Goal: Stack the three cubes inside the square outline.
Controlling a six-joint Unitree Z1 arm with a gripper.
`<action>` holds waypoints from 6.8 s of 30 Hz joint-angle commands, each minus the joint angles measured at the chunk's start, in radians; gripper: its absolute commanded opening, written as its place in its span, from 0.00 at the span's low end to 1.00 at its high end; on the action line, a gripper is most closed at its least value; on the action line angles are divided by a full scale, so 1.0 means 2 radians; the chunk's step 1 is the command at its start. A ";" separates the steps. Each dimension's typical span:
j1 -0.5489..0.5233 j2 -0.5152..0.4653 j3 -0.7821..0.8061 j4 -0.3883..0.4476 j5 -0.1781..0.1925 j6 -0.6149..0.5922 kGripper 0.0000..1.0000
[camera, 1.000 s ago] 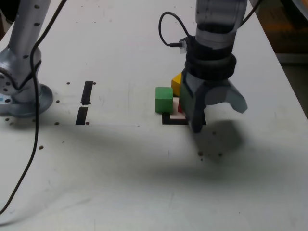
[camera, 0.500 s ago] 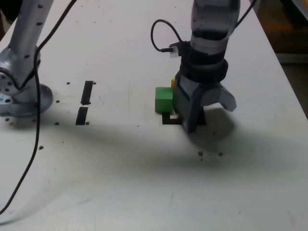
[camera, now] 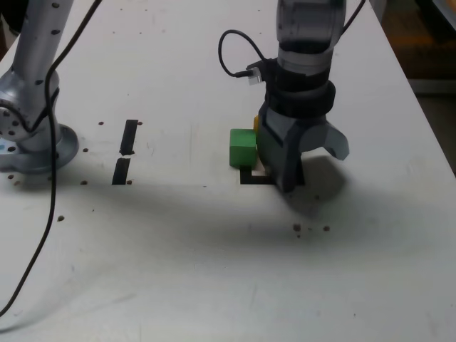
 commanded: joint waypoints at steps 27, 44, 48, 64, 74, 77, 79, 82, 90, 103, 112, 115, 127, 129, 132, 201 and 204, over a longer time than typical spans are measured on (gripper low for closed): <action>-0.016 -0.036 0.018 0.022 0.031 -0.080 0.10; -0.013 -0.093 0.059 0.070 0.046 -0.092 0.10; -0.016 -0.094 0.036 0.076 0.062 -0.090 0.10; -0.078 -0.075 -0.041 0.086 0.024 -0.037 0.10; -0.079 -0.060 -0.027 0.085 -0.007 0.022 0.11; -0.079 -0.059 -0.016 0.085 -0.007 0.050 0.13; -0.078 -0.058 -0.009 0.085 -0.005 0.064 0.14; -0.076 -0.058 0.002 0.083 -0.001 0.082 0.15; -0.075 -0.058 0.022 0.054 0.025 0.106 0.15; -0.072 -0.056 0.057 0.004 0.041 0.116 0.19; -0.072 -0.056 0.058 -0.003 0.045 0.116 0.39; -0.072 -0.056 0.059 -0.004 0.047 0.116 0.45; -0.072 -0.055 0.058 -0.009 0.048 0.116 0.66; -0.072 -0.055 0.059 -0.010 0.049 0.116 0.67; -0.072 -0.055 0.060 -0.010 0.049 0.116 0.70; 0.060 -0.082 0.063 0.048 0.118 0.191 0.97; 0.062 -0.079 0.069 0.040 0.118 0.191 0.97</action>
